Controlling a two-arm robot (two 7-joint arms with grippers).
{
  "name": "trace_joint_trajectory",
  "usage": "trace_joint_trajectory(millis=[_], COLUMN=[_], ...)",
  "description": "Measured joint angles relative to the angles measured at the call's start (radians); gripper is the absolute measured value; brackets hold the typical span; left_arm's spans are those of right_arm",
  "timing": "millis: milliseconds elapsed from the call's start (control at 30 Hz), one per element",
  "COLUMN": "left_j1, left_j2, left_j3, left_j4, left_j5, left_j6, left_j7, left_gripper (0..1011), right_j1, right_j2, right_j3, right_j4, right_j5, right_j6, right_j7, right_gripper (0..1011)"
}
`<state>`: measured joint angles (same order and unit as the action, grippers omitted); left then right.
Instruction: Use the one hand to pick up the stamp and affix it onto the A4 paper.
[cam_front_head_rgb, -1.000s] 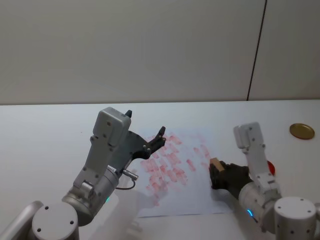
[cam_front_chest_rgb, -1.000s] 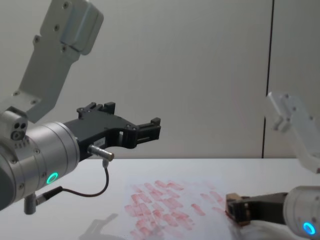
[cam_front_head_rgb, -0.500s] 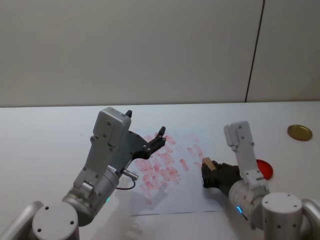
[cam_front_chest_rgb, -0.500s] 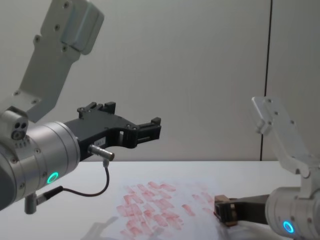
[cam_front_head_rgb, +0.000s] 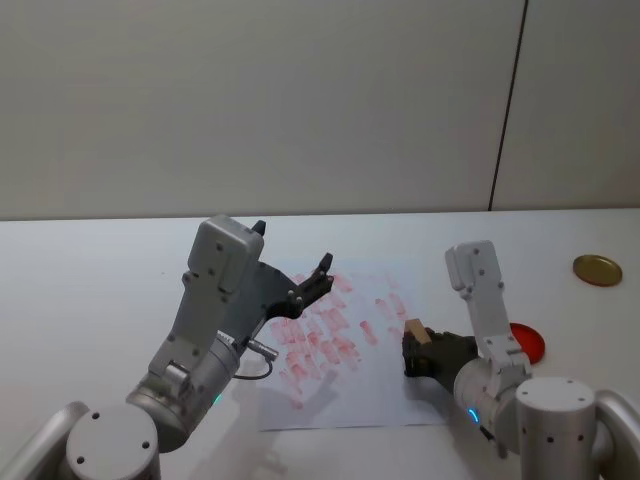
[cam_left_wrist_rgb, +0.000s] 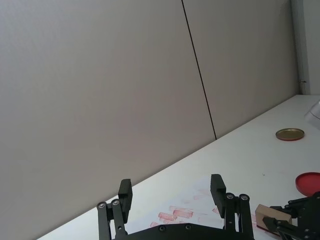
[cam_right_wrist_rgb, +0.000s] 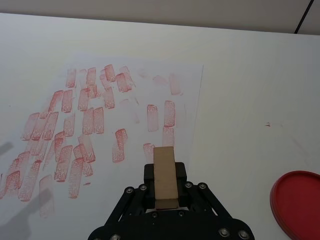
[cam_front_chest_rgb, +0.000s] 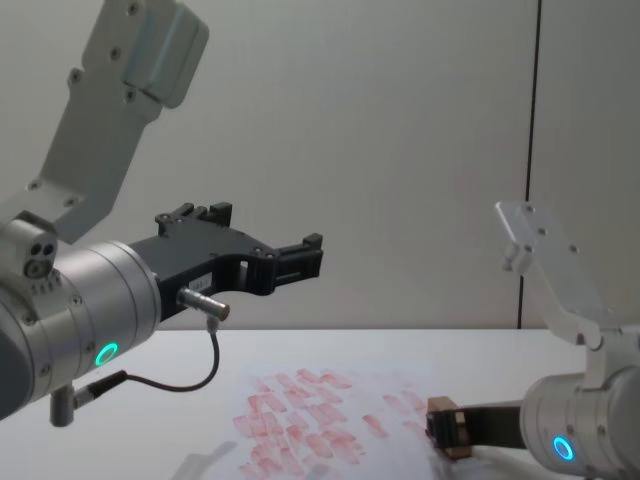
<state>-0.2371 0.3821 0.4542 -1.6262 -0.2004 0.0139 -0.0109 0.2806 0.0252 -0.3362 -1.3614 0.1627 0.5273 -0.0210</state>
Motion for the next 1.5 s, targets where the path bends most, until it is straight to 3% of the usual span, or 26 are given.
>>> trace_joint_trajectory(millis=[367, 700, 1133, 1500], left_j1=[0.0, 0.0, 0.0, 0.0], left_j2=[0.0, 0.0, 0.0, 0.0], left_j3=[0.0, 0.0, 0.0, 0.0], left_j4=[0.0, 0.0, 0.0, 0.0], left_j5=[0.0, 0.0, 0.0, 0.0], left_j6=[0.0, 0.0, 0.0, 0.0], left_j7=[0.0, 0.0, 0.0, 0.0], left_gripper=[993, 993, 993, 993], right_j1=[0.005, -0.018, -0.064, -0.122], right_j2=[-0.007, 0.001, 0.028, 0.077], right_j3=[0.004, 0.004, 0.009, 0.045], right_j4=[0.003, -0.052, -0.197, -0.34], right_j5=[0.005, -0.012, -0.034, -0.02], right_j6=[0.029, 0.014, -0.067, -0.13], right_j7=[-0.014, -0.021, -0.025, -0.07], right_gripper=[219, 219, 220, 219])
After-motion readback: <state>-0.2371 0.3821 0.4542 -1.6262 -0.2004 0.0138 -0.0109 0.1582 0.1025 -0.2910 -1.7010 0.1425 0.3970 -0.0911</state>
